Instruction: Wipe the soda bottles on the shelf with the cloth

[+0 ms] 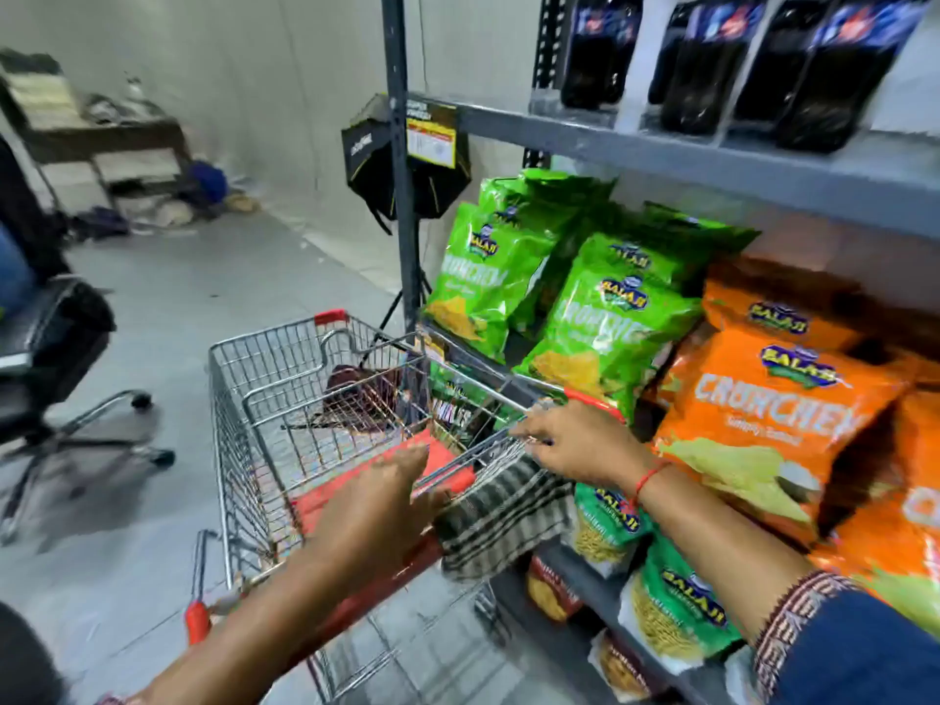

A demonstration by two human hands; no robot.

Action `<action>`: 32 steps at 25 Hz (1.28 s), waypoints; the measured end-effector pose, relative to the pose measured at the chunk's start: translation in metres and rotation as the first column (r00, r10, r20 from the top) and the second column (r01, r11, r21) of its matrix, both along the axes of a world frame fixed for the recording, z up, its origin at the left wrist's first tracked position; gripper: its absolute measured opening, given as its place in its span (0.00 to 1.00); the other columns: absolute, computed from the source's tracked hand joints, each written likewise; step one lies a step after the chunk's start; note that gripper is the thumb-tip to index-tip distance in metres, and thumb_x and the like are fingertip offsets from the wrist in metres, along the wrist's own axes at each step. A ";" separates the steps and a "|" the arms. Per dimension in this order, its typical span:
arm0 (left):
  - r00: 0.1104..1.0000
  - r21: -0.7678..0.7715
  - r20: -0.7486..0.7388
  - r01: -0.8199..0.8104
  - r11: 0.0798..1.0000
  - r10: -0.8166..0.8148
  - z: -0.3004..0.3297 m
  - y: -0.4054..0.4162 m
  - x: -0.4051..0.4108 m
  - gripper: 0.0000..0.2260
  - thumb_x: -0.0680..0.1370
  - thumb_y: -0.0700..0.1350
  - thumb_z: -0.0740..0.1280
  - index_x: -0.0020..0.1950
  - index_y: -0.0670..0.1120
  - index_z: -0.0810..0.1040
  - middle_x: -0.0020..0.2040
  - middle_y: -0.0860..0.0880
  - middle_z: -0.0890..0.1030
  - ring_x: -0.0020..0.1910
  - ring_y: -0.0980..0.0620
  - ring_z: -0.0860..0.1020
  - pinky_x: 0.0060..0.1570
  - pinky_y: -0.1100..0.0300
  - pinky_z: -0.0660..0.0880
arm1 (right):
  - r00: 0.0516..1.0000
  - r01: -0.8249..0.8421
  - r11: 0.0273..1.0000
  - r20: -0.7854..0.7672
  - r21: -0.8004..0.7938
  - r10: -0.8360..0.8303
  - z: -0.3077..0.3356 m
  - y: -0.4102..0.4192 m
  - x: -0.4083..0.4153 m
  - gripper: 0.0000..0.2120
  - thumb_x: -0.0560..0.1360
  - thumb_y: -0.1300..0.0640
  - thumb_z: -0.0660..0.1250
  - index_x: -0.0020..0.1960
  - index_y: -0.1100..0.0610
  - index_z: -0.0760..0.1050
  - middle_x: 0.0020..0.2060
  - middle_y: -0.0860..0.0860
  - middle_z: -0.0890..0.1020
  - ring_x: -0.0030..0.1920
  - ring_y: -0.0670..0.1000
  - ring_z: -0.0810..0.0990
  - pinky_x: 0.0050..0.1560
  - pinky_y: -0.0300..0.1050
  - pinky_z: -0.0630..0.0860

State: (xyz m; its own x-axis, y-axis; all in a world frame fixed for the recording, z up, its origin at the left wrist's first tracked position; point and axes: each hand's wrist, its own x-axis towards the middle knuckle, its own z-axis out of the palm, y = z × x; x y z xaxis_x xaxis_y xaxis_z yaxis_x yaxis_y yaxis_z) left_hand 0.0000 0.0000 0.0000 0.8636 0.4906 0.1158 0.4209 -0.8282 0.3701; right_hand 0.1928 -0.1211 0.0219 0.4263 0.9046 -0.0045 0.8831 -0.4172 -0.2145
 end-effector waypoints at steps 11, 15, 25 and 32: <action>0.998 -0.222 -0.061 0.013 0.975 -0.027 -0.026 -0.022 0.010 0.14 0.72 0.55 0.66 0.37 0.45 0.75 0.33 0.48 0.79 0.32 0.50 0.75 0.30 0.57 0.68 | 0.986 -0.111 0.963 0.091 -0.245 0.137 -0.010 -0.002 0.006 0.24 0.69 0.61 0.66 0.62 0.44 0.73 0.55 0.49 0.81 0.52 0.55 0.78 0.35 0.45 0.72; 0.999 -0.173 -0.030 0.003 0.985 -0.009 -0.025 -0.017 0.012 0.11 0.72 0.53 0.66 0.37 0.46 0.77 0.32 0.48 0.79 0.31 0.50 0.75 0.28 0.59 0.63 | 0.992 -0.069 0.980 0.095 -0.188 0.088 -0.010 -0.001 0.007 0.21 0.68 0.61 0.68 0.58 0.44 0.76 0.51 0.51 0.84 0.51 0.57 0.78 0.35 0.45 0.72; 0.973 -0.138 0.029 0.230 0.963 -0.229 0.085 0.013 0.059 0.16 0.65 0.60 0.68 0.37 0.47 0.77 0.34 0.48 0.81 0.36 0.49 0.78 0.35 0.56 0.73 | 0.973 -0.017 0.996 0.227 -0.092 0.038 0.103 -0.023 0.001 0.10 0.69 0.58 0.69 0.51 0.51 0.80 0.46 0.54 0.84 0.49 0.57 0.80 0.41 0.46 0.75; 0.853 -0.322 0.373 0.488 0.811 -0.365 0.170 -0.053 0.138 0.16 0.70 0.46 0.71 0.26 0.44 0.68 0.24 0.50 0.67 0.25 0.56 0.64 0.26 0.60 0.60 | 0.877 0.097 0.971 0.442 0.219 -0.187 0.203 -0.068 0.002 0.12 0.69 0.56 0.68 0.51 0.48 0.74 0.49 0.52 0.82 0.51 0.56 0.77 0.40 0.47 0.70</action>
State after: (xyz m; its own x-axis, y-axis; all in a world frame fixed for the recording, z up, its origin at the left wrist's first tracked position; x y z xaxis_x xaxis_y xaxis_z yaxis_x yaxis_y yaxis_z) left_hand 0.1384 -0.0530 0.1699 0.9546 0.1358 0.2651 -0.1138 -0.6561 0.7460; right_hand 0.1950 -0.1889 0.2252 0.4635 0.7991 0.3829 0.8351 -0.5384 0.1126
